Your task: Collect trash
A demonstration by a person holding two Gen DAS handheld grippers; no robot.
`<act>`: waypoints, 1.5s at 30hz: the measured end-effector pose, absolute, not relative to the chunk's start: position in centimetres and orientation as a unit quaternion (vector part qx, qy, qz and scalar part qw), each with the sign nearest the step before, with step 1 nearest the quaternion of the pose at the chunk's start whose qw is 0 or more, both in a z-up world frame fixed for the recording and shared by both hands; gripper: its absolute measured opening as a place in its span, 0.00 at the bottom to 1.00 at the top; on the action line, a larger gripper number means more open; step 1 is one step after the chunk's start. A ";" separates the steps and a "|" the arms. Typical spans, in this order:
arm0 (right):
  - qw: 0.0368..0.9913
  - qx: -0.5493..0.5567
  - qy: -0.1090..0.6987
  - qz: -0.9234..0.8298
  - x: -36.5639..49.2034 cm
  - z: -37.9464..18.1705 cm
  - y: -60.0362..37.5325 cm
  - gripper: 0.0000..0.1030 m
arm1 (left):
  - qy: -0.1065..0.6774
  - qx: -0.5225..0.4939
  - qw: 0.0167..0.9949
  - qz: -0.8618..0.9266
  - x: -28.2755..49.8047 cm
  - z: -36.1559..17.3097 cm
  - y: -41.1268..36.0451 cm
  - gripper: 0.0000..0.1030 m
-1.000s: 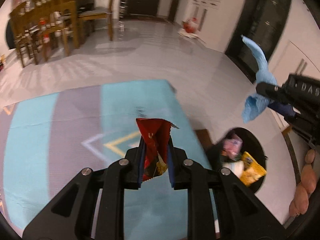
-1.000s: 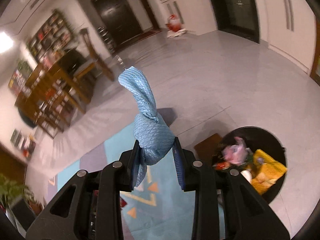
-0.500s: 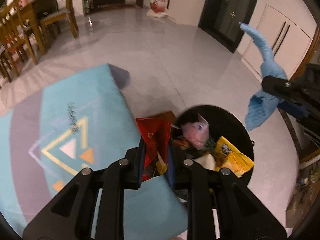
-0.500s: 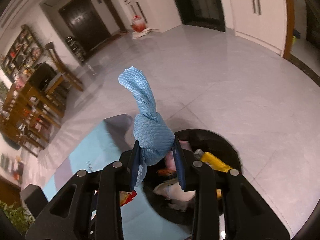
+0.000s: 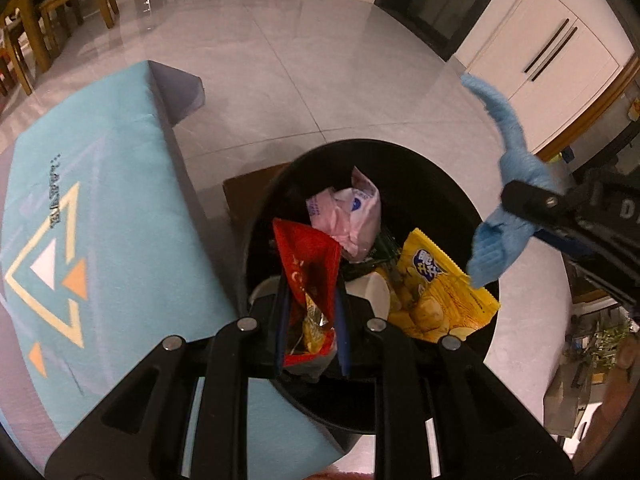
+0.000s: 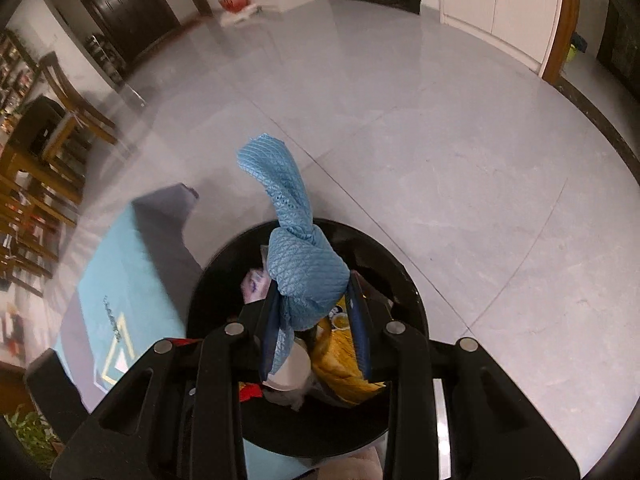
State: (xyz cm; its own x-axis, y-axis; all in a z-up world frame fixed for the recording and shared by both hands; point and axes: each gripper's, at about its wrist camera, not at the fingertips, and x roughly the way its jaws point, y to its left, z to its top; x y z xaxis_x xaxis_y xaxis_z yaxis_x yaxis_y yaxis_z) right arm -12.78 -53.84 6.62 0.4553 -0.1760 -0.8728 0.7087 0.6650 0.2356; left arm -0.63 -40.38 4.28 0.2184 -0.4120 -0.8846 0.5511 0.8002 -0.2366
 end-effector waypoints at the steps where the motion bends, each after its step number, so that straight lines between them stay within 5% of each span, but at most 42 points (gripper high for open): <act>1: 0.797 0.302 0.446 -0.275 -12.6 6.5 -53.8 0.31 | 0.544 0.065 0.777 -0.310 -0.7 4.2 -40.5 0.20; 28: 0.753 0.283 0.538 -0.253 -9.8 2.6 -54.2 0.33 | 0.565 0.071 0.754 -0.328 -0.3 2.1 -42.5 0.22; 30: 0.751 0.277 0.542 -0.256 -9.5 2.6 -53.9 0.34 | 0.569 0.070 0.750 -0.330 -0.3 2.1 -42.5 0.35; 34: 0.764 0.267 0.525 -0.264 -9.9 3.8 -53.6 0.49 | 0.577 0.056 0.742 -0.338 0.0 2.3 -42.0 0.42; 43: 0.794 0.276 0.458 -0.289 -12.7 7.6 -53.2 0.62 | 0.529 0.034 0.770 -0.356 -0.7 6.8 -40.4 0.85; 45: 0.804 0.275 0.438 -0.294 -13.5 8.7 -52.9 0.74 | 0.513 0.035 0.777 -0.364 -1.0 8.2 -39.9 0.92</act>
